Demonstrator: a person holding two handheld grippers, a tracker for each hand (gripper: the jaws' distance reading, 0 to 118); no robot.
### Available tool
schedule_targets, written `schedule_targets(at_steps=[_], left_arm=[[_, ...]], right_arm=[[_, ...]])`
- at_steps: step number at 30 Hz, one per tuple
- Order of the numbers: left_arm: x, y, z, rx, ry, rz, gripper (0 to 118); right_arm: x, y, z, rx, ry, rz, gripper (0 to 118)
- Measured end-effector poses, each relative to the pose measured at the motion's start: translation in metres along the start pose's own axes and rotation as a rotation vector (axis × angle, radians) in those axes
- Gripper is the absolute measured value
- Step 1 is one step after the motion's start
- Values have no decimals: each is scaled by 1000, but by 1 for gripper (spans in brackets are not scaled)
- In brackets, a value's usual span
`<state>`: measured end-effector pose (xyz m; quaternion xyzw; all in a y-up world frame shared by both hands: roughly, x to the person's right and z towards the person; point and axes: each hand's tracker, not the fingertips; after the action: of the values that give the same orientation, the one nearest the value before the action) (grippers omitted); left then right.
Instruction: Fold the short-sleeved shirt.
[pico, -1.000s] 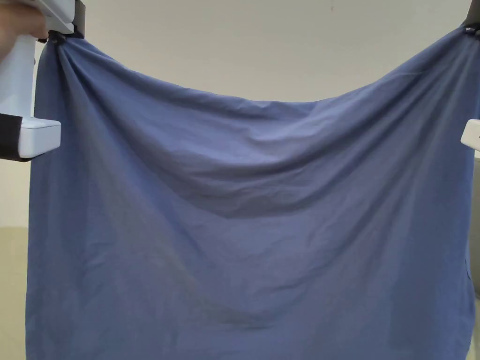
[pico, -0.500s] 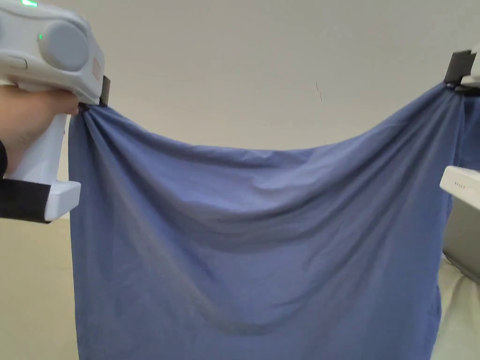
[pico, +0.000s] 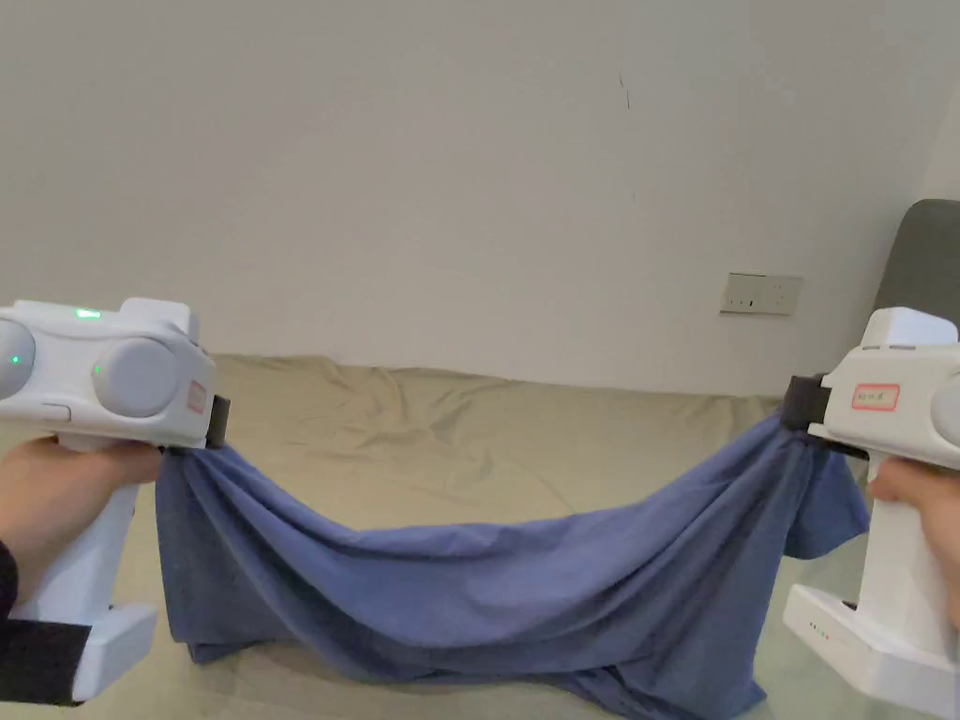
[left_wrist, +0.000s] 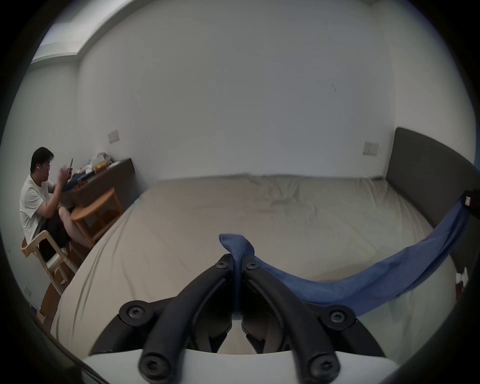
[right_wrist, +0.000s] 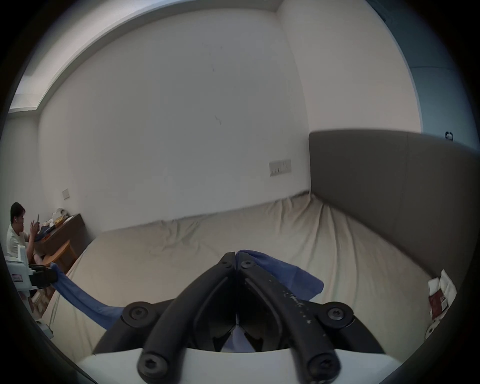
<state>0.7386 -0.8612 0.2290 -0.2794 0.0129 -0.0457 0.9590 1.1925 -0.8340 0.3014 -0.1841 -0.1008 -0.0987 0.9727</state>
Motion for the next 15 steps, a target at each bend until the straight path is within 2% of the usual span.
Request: schedule_targets(at_steps=[6, 9, 13, 15], left_arm=[[-20, -69, 34, -84, -52, -6, 4], [-32, -100, 52, -128, -67, 6, 4], [-44, -145, 79, -164, -76, 22, 4], [-48, -164, 91, -192, -99, 76, 4]], right_arm=[[27, -75, 47, -104, 31, 39, 2], [45, -108, 68, -145, 41, 34, 2], [64, -153, 109, -197, 51, -62, 2], [67, -171, 128, -211, 50, -58, 2]])
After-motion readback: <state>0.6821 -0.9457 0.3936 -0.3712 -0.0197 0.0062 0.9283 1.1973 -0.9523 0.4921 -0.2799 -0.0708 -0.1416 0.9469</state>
